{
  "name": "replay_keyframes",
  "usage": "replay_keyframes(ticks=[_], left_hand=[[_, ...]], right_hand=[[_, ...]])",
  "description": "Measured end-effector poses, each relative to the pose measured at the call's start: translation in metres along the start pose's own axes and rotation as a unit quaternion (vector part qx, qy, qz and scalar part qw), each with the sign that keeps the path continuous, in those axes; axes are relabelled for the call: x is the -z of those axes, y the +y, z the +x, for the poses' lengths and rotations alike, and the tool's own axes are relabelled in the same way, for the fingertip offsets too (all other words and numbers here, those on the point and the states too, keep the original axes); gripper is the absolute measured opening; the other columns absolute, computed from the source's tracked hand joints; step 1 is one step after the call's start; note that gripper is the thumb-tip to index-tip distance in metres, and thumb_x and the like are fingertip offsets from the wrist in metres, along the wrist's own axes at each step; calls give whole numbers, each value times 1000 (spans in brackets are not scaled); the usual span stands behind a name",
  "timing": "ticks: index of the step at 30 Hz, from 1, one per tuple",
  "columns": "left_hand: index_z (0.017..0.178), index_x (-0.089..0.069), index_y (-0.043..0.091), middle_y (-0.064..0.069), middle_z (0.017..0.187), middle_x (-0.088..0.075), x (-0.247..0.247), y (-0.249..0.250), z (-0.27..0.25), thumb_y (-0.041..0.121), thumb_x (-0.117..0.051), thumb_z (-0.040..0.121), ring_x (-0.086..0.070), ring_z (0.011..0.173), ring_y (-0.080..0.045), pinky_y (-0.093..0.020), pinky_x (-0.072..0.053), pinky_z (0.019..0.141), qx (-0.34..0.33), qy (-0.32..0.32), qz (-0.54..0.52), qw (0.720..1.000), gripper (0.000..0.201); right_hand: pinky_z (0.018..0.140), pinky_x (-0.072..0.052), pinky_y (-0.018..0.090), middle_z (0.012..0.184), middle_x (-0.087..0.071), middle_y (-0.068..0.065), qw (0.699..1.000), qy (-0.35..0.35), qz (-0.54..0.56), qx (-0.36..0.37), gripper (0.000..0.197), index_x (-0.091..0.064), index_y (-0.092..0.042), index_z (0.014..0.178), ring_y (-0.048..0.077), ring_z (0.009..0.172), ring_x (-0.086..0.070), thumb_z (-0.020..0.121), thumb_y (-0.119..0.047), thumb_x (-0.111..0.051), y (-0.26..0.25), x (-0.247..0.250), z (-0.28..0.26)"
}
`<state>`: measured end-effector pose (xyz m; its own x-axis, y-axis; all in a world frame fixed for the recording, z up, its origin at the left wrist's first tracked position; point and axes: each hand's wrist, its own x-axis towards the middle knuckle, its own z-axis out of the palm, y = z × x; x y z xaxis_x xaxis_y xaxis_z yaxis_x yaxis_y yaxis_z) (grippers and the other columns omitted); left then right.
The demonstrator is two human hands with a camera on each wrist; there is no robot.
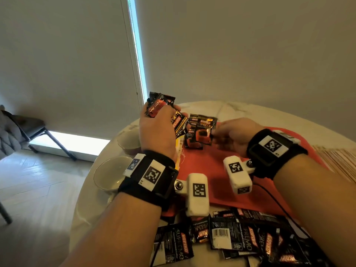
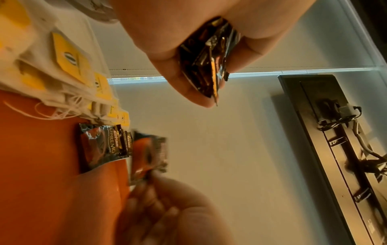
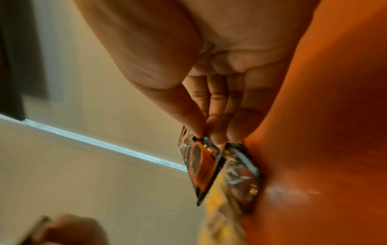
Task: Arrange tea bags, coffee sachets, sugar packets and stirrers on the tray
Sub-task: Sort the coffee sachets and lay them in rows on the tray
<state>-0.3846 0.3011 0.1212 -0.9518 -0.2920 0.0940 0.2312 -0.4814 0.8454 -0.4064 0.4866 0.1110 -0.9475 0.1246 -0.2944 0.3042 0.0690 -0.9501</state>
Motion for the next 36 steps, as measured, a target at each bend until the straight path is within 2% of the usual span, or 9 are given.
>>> replay_keyframes(ticks=[3, 6, 9, 14, 18, 22, 25, 33, 36], left_hand=[[120, -64, 5, -17, 101, -73, 0, 1, 0, 9, -71, 76, -78, 85, -33, -47, -63, 72, -2, 2, -2, 1000, 45], [115, -65, 6, -15, 97, -74, 0, 1, 0, 5, -68, 82, -78, 84, -32, -49, -65, 74, -3, -2, 0, 1000, 34], [118, -66, 8, -17, 104, -74, 1, 1, 2, 11, -71, 76, -78, 90, -36, -59, -64, 82, -5, -2, 3, 1000, 43], [114, -66, 10, -15, 100, -75, 0, -1, 3, 14, -71, 72, -78, 90, -37, -65, -61, 84, -8, -4, 10, 1000, 42], [114, -66, 12, -15, 100, -74, 0, -1, 2, 14, -71, 71, -78, 90, -36, -61, -63, 82, -5, -10, 10, 1000, 43], [114, -65, 9, -16, 100, -73, 1, 0, 2, 11, -71, 73, -78, 88, -36, -61, -63, 82, -4, -17, 0, 1000, 41], [117, -64, 12, -17, 104, -74, 1, -2, 3, 14, -71, 71, -78, 90, -37, -60, -63, 82, -2, -12, 9, 1000, 47], [113, -64, 7, -11, 93, -75, 0, -3, 1, 3, -64, 87, -77, 86, -34, -53, -63, 80, 15, -31, -3, 999, 26], [122, -61, 2, -14, 95, -75, -2, -3, -1, 10, -61, 87, -76, 91, -38, -51, -62, 80, 47, -32, -31, 998, 36]], right_hand=[[58, -57, 33, 70, -66, 15, 998, -4, -40, -44, 11, -67, -2, 80, 23, 60, -64, 88, 7, -67, 12, -6, 3], [64, -57, 33, 71, -68, 16, 997, -13, -61, -49, 10, -67, -1, 81, 22, 61, -65, 88, 7, -70, 13, -12, 4], [67, -58, 32, 74, -69, 15, 996, -19, -71, -49, 8, -68, 0, 83, 22, 64, -65, 88, 5, -71, 10, -17, 5], [71, -58, 32, 76, -69, 15, 995, -9, -80, -54, 5, -68, 1, 85, 22, 67, -66, 89, 3, -72, 7, -24, 8], [66, -58, 30, 77, -70, 15, 995, 3, -82, -54, 6, -69, 2, 86, 20, 64, -66, 87, 1, -75, 8, -26, 8], [62, -58, 28, 81, -69, 14, 996, 14, -72, -58, 15, -70, 4, 100, 19, 65, -65, 92, -8, -72, 10, -25, 4], [56, -57, 27, 79, -68, 14, 994, 24, -81, -70, 18, -69, 7, 107, 19, 60, -65, 94, -5, -68, 11, -21, 1], [63, -57, 30, 71, -67, 12, 988, 6, -122, -93, 18, -71, 8, 105, 20, 59, -64, 93, -5, -66, 6, -20, 2], [62, -54, 29, 72, -65, 10, 988, -14, -114, -98, 22, -71, 7, 106, 19, 60, -62, 96, -11, -63, 7, -16, 0]])
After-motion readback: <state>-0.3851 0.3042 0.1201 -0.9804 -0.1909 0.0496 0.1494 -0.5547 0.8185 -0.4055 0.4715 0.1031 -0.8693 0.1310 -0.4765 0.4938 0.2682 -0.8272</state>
